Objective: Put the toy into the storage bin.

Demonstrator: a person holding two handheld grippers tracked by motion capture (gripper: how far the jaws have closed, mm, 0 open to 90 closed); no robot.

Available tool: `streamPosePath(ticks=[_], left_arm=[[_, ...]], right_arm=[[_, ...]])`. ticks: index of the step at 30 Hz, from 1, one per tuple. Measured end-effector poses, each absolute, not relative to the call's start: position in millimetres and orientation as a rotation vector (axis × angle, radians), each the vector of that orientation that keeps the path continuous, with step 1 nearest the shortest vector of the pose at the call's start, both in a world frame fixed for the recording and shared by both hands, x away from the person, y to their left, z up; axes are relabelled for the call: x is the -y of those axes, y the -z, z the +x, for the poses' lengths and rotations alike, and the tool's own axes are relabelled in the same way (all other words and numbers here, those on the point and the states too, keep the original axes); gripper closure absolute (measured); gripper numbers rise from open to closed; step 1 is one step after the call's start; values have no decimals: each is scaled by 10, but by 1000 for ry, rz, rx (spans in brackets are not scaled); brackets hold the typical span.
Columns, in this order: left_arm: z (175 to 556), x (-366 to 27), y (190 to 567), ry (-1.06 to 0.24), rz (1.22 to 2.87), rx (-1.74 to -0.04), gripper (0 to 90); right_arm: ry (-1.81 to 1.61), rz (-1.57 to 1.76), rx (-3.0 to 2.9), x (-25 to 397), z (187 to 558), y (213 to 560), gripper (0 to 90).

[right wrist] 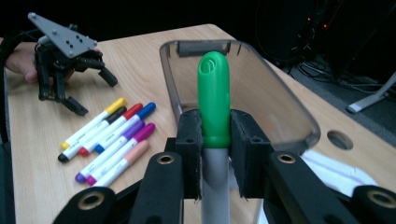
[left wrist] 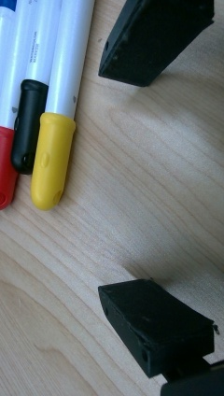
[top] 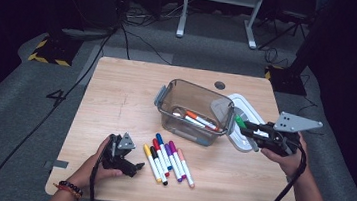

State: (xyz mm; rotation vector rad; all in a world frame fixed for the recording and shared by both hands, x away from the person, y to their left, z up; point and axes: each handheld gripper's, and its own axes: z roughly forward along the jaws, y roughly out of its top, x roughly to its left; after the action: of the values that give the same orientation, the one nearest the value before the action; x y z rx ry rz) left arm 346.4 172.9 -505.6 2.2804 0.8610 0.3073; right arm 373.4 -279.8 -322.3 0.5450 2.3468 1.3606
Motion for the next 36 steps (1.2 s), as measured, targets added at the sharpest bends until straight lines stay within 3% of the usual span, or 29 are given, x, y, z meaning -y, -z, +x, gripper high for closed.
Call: streamPosePath(ticks=[15,26,36], left_arm=[[3467,-1729,5056,-307,2281,-859,9],[3467,-1730,5056,-307,2282,-858,9],[3469,-1730,5055,-306,2283,-856,9]], right_arm=[[-1304,479,-2478,2023,4325,2931,746],[-1074,562,-2669,1499,4908,3362,746],[-786,564,-2852,1285,5083,3720,746]])
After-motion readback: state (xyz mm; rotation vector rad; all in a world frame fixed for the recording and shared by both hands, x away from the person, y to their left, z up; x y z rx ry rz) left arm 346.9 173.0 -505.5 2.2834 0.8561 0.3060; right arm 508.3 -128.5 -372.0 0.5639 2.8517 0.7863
